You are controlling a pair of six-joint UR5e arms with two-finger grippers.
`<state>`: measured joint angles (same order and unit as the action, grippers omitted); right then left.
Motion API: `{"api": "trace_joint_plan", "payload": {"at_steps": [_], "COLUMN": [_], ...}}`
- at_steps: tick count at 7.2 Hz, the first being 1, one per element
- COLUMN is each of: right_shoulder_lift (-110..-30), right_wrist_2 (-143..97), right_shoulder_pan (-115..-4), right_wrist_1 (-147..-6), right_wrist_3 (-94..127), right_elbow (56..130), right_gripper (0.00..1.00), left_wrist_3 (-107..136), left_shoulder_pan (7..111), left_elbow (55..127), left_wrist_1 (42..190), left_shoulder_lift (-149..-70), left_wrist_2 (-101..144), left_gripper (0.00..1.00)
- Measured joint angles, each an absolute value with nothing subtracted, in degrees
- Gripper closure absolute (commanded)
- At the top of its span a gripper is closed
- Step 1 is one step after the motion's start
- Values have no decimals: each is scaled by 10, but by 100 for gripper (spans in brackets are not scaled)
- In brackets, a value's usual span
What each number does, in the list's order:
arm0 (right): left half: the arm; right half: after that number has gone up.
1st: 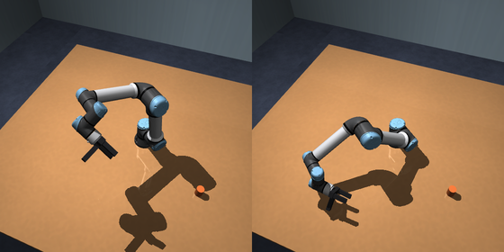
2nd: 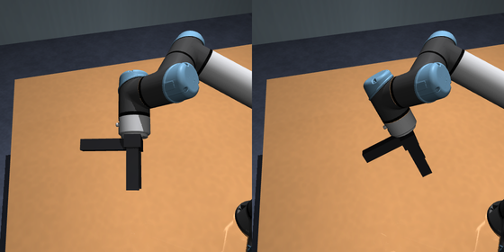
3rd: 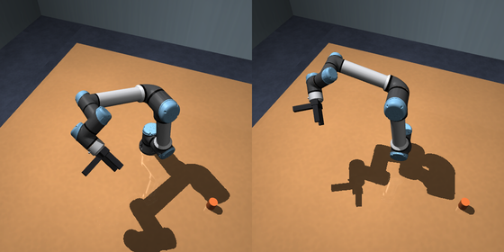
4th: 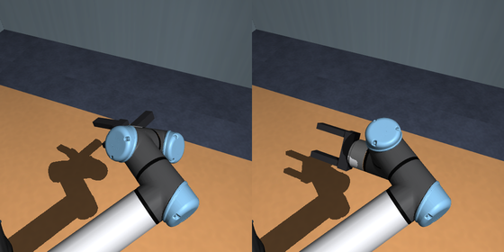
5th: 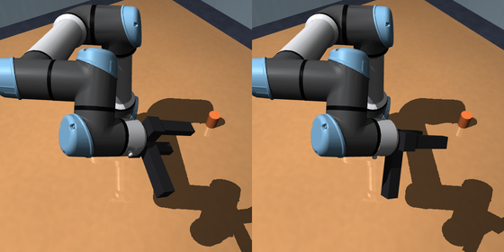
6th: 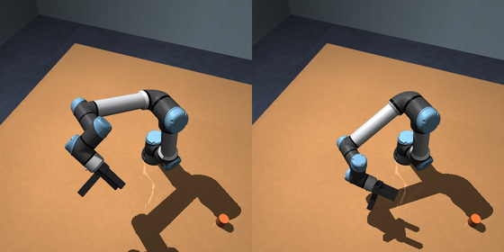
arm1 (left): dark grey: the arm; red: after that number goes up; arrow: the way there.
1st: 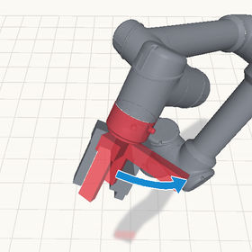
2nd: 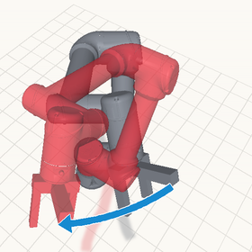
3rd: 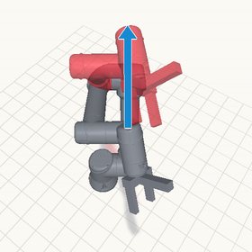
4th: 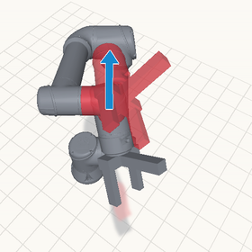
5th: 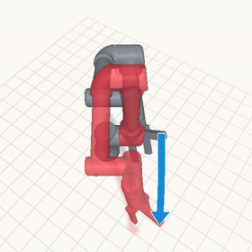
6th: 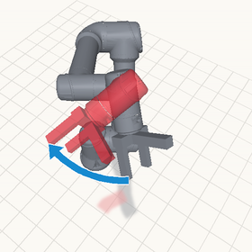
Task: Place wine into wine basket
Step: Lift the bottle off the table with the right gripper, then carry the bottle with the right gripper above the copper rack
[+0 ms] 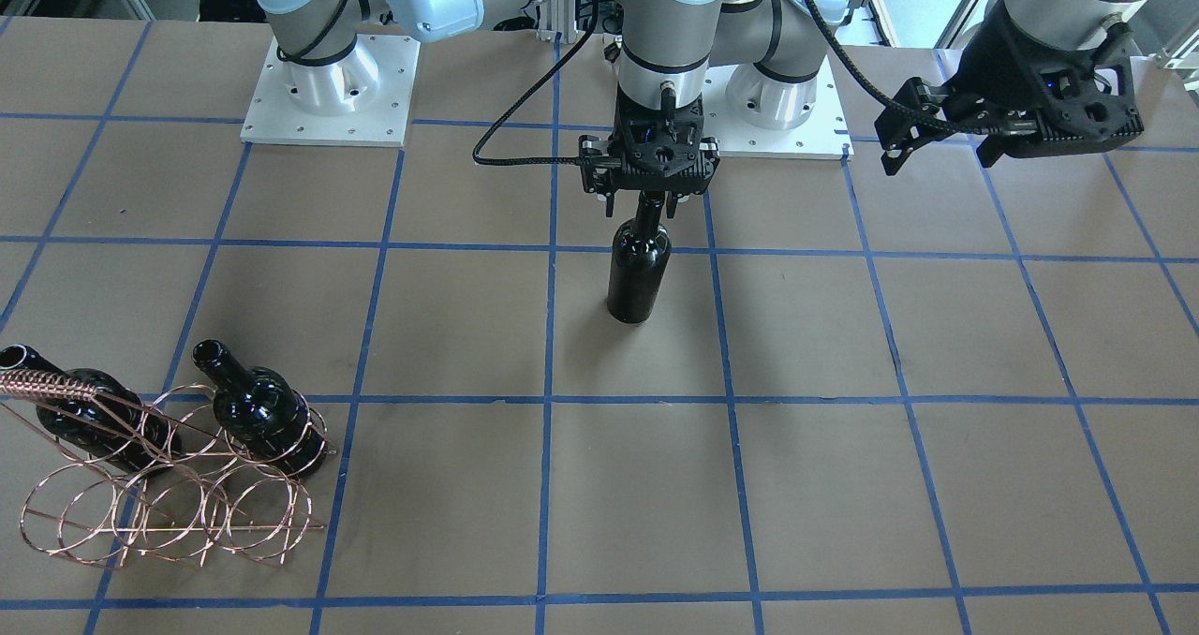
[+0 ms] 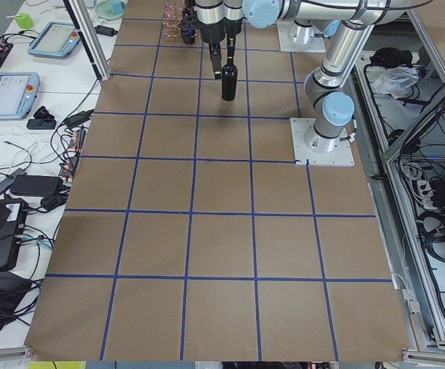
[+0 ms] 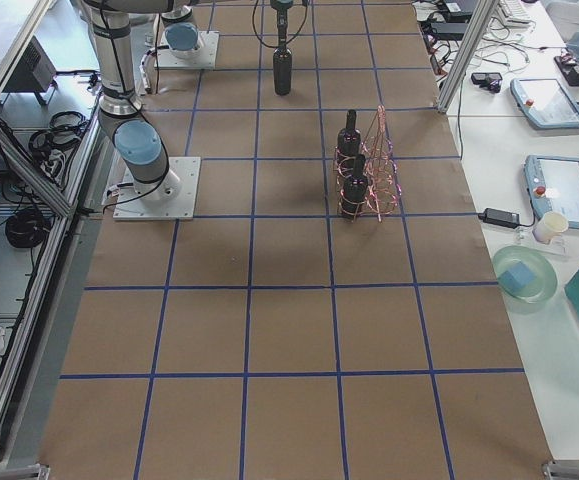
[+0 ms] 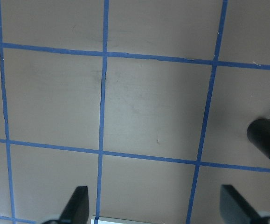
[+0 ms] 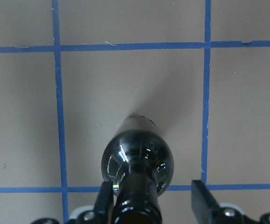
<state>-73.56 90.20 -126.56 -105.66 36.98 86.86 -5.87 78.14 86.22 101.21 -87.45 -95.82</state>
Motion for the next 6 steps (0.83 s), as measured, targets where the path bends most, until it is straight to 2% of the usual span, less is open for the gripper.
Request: {"api": "trace_joint_plan", "payload": {"at_steps": [4,6], "right_shoulder_lift": [-736,-740], "right_wrist_2": [901,900], "right_shoulder_pan": [-1266,-1264], "right_wrist_1": [-1061,-1060], "right_wrist_3": [369,368], "right_elbow": [869,866], "right_gripper": [74,75], "left_wrist_3": [-59,-57], "left_shoulder_pan": [783,789], "left_elbow": [862,863], "left_wrist_1": [1014,1011], "left_shoulder_lift": [-874,-874], "left_wrist_2": [-962,-942], "left_gripper": [0,0]}}
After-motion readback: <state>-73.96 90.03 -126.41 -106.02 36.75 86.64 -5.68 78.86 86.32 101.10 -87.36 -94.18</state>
